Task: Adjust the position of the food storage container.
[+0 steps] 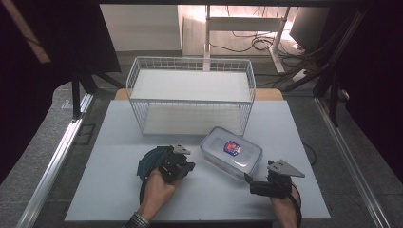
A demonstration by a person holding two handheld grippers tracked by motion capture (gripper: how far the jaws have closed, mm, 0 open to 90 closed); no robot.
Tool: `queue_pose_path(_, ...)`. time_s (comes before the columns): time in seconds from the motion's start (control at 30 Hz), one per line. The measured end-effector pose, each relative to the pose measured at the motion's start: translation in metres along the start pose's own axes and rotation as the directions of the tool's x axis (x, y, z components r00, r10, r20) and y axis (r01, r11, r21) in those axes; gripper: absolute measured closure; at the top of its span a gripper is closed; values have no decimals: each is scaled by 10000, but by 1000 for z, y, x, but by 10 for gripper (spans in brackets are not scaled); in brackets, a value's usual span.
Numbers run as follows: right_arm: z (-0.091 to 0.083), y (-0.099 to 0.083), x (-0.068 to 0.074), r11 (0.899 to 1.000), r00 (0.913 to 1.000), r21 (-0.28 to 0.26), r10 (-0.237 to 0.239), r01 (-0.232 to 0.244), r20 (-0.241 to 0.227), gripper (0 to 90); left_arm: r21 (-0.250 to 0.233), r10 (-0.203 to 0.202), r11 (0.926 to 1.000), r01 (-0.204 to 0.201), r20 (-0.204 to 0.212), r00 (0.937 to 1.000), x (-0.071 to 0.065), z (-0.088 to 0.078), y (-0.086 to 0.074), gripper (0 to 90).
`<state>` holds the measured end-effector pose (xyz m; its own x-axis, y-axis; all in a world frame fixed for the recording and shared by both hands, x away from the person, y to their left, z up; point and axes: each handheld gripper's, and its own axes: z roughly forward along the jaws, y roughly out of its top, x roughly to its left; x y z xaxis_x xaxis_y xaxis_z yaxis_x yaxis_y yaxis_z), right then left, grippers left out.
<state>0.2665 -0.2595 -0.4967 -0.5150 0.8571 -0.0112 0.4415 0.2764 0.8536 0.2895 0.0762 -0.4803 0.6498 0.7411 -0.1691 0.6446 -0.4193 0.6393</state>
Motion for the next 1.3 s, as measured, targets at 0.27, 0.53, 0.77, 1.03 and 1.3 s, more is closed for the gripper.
queue_pose_path(0.27, 0, -1, -1, 9999, 10000, 116, 28, -29, 9, 0, -108, -228, 9997, 222, -579, 9981, 18, -13, -13, 900)
queue_pose_path(0.53, 1, -1, 0, 9997, 10000, 227, 12, -12, 1, 0, -229, -937, 9955, 918, -1007, 9905, 43, -34, -34, 900)
queue_pose_path(0.77, 1, -2, -1, 9998, 9997, 163, 109, -105, -240, 0, -386, -1302, 9913, 1257, -1525, 9797, 62, -52, -53, 900)
queue_pose_path(1.03, 1, -2, -1, 9997, 9995, 195, 154, -149, -270, 0, -402, -1539, 9880, 1489, -1933, 9690, 82, -77, -79, 900)
queue_pose_path(1.3, 1, 1, -1, 9997, 9998, 214, 118, -115, -162, 0, -377, -1836, 9830, 1797, -1941, 9637, 94, -89, -90, 900)
